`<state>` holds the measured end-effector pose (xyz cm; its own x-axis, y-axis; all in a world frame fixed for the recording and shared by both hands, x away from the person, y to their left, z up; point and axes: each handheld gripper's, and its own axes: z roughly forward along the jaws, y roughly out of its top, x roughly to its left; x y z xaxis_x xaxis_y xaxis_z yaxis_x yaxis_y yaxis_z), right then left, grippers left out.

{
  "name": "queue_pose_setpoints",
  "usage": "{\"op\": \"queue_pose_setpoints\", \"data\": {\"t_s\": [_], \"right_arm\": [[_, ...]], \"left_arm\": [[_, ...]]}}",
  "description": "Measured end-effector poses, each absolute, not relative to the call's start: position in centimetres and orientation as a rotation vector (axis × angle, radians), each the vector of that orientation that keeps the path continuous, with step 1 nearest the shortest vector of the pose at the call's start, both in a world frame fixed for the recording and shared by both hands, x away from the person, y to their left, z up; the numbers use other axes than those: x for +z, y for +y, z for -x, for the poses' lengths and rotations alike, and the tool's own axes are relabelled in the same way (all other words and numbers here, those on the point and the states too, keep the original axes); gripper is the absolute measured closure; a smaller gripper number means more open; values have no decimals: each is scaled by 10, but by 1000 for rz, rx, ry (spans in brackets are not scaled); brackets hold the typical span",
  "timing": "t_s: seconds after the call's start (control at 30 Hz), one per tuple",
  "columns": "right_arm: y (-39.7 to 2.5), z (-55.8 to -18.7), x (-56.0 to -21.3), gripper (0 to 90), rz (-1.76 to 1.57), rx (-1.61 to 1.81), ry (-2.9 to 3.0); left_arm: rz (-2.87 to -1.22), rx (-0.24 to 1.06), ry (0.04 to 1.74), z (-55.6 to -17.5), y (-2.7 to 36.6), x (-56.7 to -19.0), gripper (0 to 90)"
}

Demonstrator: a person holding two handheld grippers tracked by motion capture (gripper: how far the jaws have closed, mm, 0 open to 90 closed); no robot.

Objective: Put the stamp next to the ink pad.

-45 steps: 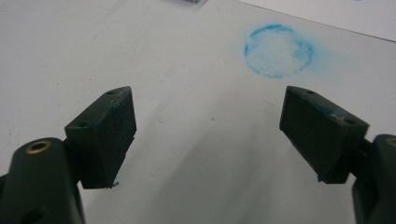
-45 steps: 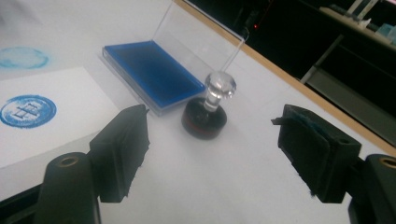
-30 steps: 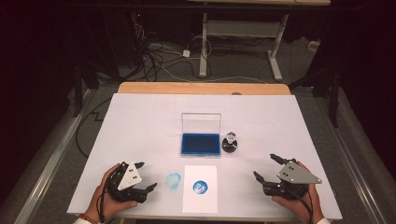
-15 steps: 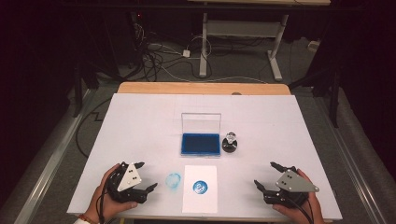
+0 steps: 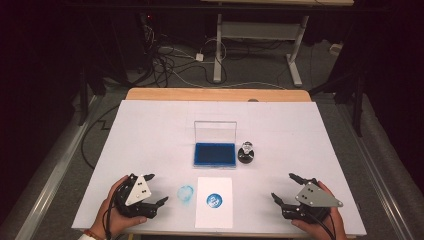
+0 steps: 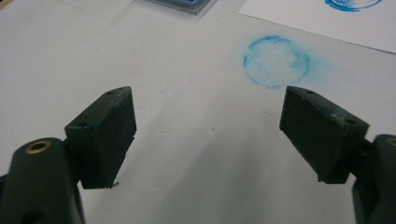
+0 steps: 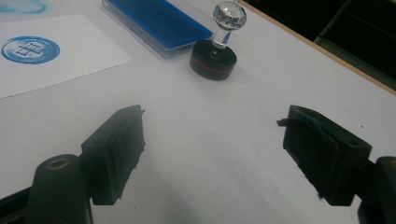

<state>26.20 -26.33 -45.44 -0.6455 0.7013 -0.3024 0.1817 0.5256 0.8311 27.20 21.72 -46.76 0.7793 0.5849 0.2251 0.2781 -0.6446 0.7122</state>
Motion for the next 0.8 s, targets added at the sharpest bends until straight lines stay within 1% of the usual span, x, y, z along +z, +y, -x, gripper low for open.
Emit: {"op": "queue_pose_setpoints", "data": {"t_s": [0.67,0.8], "right_arm": [[-265,-263,-453,216,-701,1075,2120],[-264,-265,-454,215,-701,1072,2130]], "left_arm": [[-2291,596,639,-275,214,-467,180],[-2286,580,654,-275,214,-468,180]]}}
